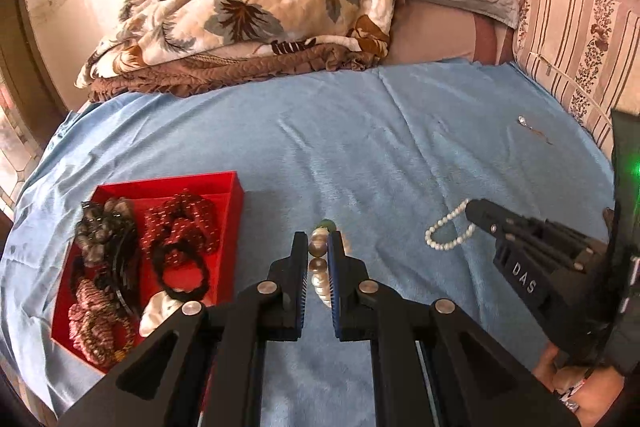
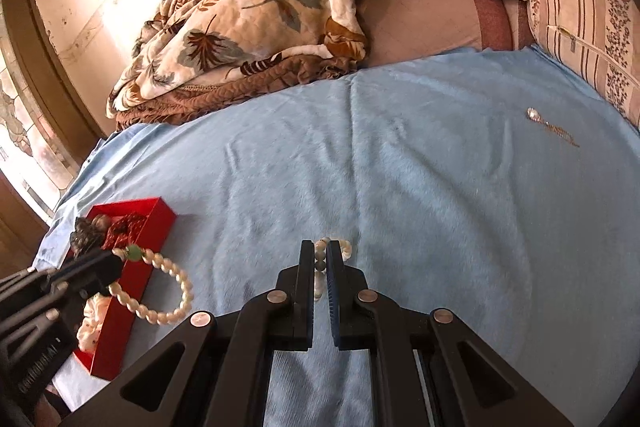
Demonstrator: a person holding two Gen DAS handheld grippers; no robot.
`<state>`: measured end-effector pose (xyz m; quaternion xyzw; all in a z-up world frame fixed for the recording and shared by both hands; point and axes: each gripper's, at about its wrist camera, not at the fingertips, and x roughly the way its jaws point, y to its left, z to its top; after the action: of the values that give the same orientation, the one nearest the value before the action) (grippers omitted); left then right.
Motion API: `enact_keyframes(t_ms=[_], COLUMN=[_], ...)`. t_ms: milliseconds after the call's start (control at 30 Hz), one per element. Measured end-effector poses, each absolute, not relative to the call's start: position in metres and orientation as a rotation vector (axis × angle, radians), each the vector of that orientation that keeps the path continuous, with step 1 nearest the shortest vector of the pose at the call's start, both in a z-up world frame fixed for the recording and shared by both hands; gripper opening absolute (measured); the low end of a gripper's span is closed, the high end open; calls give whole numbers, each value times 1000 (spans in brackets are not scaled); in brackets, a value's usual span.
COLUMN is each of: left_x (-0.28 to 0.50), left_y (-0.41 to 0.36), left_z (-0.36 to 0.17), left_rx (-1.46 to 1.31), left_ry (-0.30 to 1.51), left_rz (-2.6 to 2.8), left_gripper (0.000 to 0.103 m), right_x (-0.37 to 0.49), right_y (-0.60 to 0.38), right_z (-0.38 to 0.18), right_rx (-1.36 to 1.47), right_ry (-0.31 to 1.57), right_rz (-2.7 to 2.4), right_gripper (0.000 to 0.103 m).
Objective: Organize jewelry
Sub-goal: 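Lift both pearl bracelets and carry them over the red tray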
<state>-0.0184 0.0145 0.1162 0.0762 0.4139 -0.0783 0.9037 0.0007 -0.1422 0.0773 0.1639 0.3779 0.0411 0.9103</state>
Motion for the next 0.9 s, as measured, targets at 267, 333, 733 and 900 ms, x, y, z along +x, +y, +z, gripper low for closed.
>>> enact_keyframes(t_ms=[267, 333, 733, 900], left_x=[-41, -46, -71, -80], left_y=[29, 32, 45, 48], left_z=[130, 132, 142, 143], left_rx=[161, 156, 109, 99], left_ry=[823, 820, 812, 808], left_rz=[-149, -150, -146, -142], left_gripper=[9, 9, 9, 9], right_x=[-19, -23, -42, -48], right_y=[-134, -132, -129, -125], right_z=[75, 75, 84, 89], right_rx=[345, 346, 345, 326], right_ry=[786, 785, 757, 744], right_rz=[86, 87, 106, 112], right_gripper=[7, 7, 7, 7])
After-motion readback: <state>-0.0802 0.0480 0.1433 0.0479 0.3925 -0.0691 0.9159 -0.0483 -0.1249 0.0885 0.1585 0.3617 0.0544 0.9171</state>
